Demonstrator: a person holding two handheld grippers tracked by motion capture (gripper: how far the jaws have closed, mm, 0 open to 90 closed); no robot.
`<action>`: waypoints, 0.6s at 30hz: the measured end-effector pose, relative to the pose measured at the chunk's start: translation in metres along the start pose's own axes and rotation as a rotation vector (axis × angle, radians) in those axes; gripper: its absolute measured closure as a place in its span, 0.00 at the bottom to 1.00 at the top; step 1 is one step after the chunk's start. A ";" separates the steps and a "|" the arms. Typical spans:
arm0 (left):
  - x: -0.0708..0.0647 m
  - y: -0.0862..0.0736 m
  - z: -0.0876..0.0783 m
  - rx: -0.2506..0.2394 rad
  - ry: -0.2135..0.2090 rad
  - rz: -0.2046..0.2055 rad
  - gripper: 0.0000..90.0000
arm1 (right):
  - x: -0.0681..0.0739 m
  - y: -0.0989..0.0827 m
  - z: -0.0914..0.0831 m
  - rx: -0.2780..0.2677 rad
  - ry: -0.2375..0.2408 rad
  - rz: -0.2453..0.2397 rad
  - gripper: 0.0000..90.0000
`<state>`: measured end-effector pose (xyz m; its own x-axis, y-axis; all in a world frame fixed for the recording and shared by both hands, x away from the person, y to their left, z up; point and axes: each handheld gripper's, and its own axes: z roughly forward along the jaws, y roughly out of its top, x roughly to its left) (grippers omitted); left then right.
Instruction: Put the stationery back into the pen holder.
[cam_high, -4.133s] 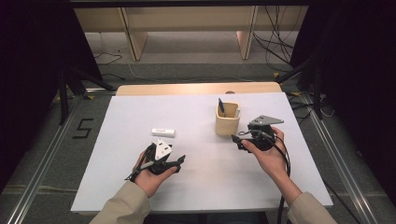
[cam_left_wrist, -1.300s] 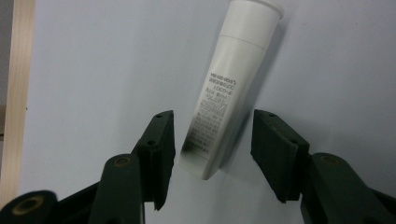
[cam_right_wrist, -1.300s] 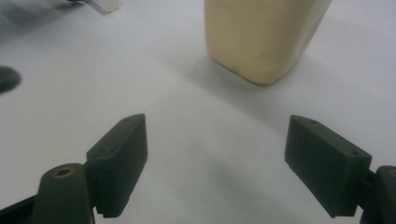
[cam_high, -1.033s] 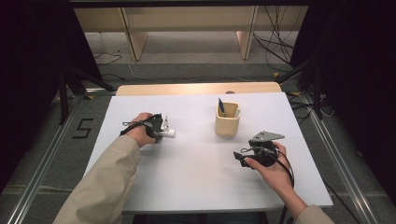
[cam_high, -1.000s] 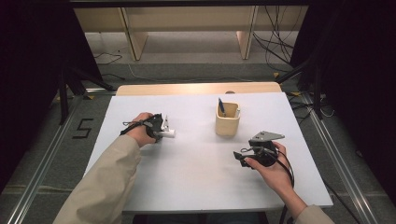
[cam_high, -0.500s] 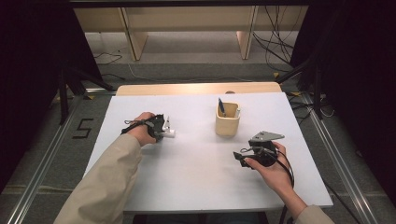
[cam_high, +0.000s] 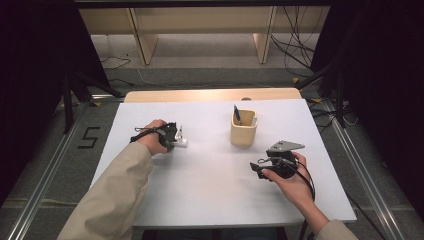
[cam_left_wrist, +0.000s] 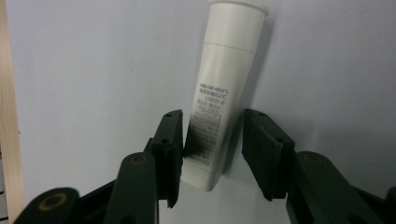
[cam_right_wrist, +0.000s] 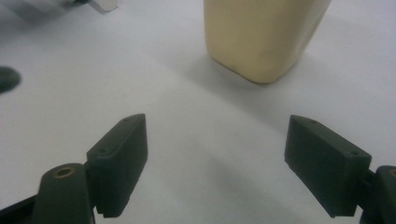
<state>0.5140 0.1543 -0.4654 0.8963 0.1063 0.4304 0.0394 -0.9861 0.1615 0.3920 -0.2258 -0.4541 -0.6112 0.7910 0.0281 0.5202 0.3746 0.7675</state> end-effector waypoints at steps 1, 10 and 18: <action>0.000 0.000 0.000 0.003 -0.004 0.003 0.65 | 0.000 0.000 0.000 0.000 0.000 -0.001 0.25; 0.002 0.000 0.000 0.012 -0.010 0.014 0.67 | 0.000 0.000 0.000 0.002 -0.001 -0.001 0.25; 0.002 0.000 0.001 0.021 -0.010 0.020 0.69 | 0.000 0.000 0.000 0.002 -0.002 -0.001 0.25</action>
<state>0.5164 0.1541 -0.4648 0.9013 0.0858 0.4247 0.0309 -0.9904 0.1346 0.3922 -0.2262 -0.4546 -0.6107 0.7915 0.0258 0.5204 0.3766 0.7664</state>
